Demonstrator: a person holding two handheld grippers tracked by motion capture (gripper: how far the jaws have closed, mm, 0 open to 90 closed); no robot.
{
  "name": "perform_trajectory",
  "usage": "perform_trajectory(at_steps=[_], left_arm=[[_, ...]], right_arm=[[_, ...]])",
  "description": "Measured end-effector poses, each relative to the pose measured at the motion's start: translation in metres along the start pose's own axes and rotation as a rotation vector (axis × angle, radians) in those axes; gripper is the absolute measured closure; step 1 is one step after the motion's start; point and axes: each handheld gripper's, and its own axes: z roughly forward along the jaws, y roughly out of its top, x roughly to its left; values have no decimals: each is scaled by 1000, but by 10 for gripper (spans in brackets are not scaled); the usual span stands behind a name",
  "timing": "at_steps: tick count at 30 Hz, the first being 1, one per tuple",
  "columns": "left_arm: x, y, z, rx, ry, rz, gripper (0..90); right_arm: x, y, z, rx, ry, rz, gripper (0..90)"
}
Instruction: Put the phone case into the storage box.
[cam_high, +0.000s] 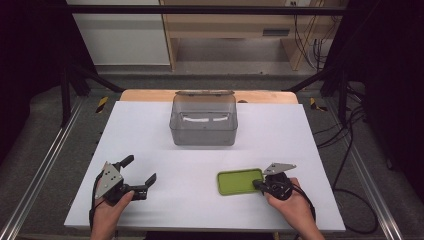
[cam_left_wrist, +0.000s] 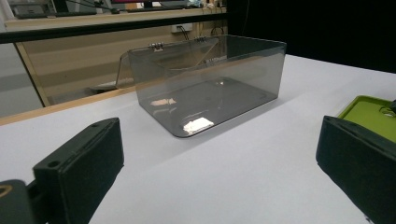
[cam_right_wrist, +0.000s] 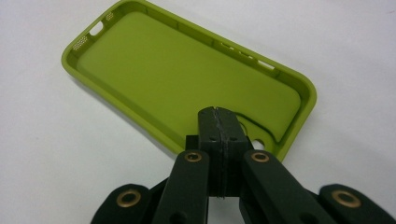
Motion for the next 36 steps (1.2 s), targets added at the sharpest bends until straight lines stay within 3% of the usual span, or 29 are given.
perform_trajectory(at_steps=[14, 21, 27, 36], left_arm=[[0, 0, 0, 2, -1, 2, 7], [0, 0, 0, 2, 0, 2, 7], [0, 0, 0, 4, -2, 4, 7], [0, 0, 0, 5, -3, 5, 7]], right_arm=[[0, 4, -4, -37, -7, -12, 843], [0, 6, -7, -61, -8, -10, 764], [-3, 9, -9, -79, -39, 8, 647], [-11, 13, -12, -80, -68, 40, 576]])
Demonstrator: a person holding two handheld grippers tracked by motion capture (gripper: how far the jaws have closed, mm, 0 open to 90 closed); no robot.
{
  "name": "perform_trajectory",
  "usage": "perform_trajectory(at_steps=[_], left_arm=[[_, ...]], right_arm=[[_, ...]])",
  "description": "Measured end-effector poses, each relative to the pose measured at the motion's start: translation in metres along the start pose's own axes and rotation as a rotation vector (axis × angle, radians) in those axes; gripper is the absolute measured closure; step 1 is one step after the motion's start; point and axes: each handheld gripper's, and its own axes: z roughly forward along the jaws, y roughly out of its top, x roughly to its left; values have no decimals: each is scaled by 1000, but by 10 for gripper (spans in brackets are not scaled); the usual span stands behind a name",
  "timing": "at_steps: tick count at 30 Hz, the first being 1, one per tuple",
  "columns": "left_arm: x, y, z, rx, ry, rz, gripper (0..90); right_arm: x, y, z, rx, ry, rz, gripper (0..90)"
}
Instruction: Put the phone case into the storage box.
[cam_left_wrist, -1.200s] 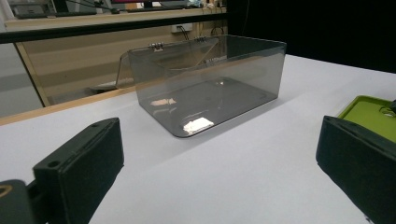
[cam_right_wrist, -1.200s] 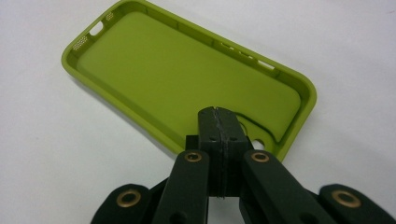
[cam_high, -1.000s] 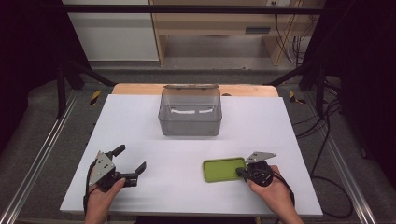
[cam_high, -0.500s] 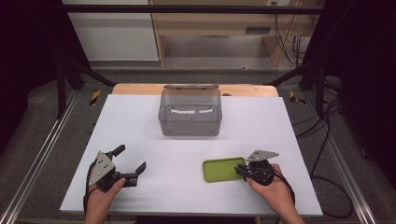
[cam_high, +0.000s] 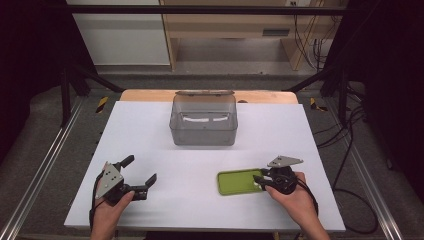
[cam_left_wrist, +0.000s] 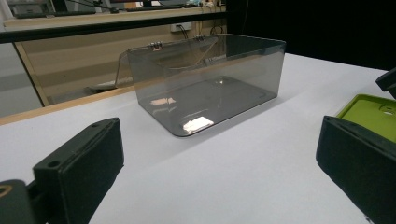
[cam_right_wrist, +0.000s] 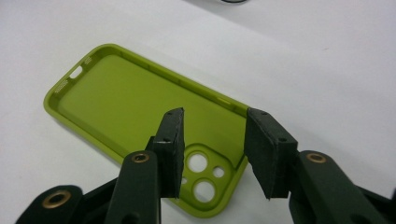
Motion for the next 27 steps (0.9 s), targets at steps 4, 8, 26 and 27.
perform_trajectory(at_steps=[4, 8, 26, 27], left_arm=[[0, 0, 0, 0, -1, 0, 7], [0, 0, 0, 1, -1, -1, 7], [-1, 0, 1, 5, -5, 6, 7], [-1, 0, 1, 5, -4, 6, 7]], right_arm=[[-3, 0, 0, 15, -14, 20, 552], [-5, -2, 1, 25, -26, 32, 551], [-6, -15, 3, 82, -41, 70, 658], [-6, -16, 4, 83, -45, 70, 659]])
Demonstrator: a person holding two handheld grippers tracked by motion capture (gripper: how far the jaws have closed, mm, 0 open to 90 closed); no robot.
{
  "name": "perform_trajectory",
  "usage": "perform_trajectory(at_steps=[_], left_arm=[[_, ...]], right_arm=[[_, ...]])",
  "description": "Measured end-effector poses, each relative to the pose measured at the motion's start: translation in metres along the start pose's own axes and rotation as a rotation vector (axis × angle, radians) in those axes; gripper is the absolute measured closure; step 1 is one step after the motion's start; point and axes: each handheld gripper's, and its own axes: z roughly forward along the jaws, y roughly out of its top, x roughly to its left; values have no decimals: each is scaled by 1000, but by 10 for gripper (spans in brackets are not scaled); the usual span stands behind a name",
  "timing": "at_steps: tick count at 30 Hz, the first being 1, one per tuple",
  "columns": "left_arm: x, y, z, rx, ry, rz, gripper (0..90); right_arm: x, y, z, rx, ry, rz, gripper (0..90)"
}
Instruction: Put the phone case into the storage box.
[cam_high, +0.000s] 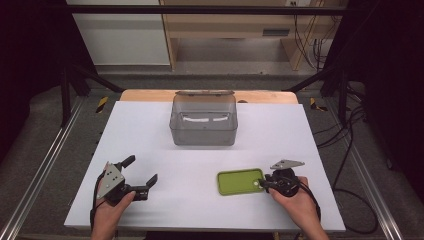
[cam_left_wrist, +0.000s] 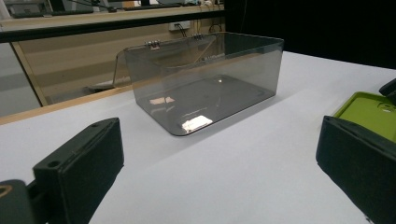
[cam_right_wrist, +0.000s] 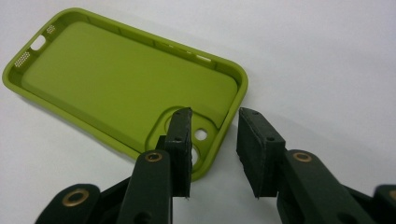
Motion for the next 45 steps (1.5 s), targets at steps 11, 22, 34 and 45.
perform_trajectory(at_steps=[11, 22, 34, 45], left_arm=[[0, 0, 0, 0, -1, 1, 7], [0, 0, 0, 0, -1, 1, 7], [-1, 0, 0, 2, -2, 2, 7], [-1, 0, 1, 2, -3, 3, 7]], right_arm=[[-1, -4, -1, 3, -1, 14, 701], [0, -4, 1, 11, 3, 37, 727], [5, -2, 2, 30, -36, 72, 726], [10, 2, 2, 51, -88, 112, 764]])
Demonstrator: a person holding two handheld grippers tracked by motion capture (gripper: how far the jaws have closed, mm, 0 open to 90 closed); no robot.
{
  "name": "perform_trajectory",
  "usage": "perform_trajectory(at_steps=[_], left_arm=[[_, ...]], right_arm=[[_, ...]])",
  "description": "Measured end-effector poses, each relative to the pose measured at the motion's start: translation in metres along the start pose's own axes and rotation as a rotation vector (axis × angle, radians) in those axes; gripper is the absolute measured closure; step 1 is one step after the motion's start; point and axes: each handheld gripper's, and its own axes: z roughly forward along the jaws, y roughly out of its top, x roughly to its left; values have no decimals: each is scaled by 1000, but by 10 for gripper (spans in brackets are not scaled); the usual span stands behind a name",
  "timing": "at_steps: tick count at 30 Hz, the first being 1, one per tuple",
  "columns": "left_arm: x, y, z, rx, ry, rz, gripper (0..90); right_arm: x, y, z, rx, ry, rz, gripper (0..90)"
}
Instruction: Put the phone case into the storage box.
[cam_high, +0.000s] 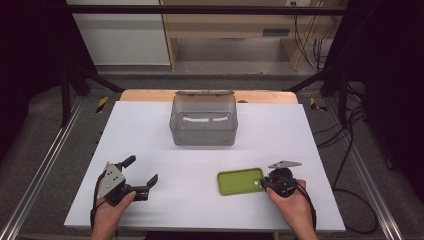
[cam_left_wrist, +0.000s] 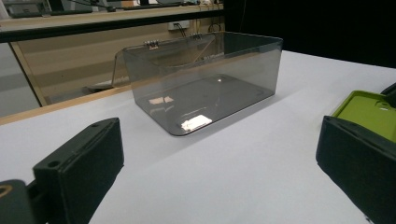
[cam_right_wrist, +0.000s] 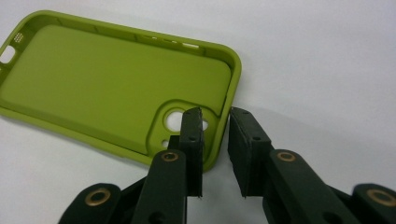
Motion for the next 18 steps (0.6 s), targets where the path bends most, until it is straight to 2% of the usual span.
perform_trajectory(at_steps=[3, 18], left_arm=[[0, 0, 0, 1, 0, 1, 7], [-1, 0, 1, 3, -4, 1, 7]], right_arm=[[-1, 0, 0, -3, 4, 30, 785], [-3, 3, 4, -46, -6, 100, 836]])
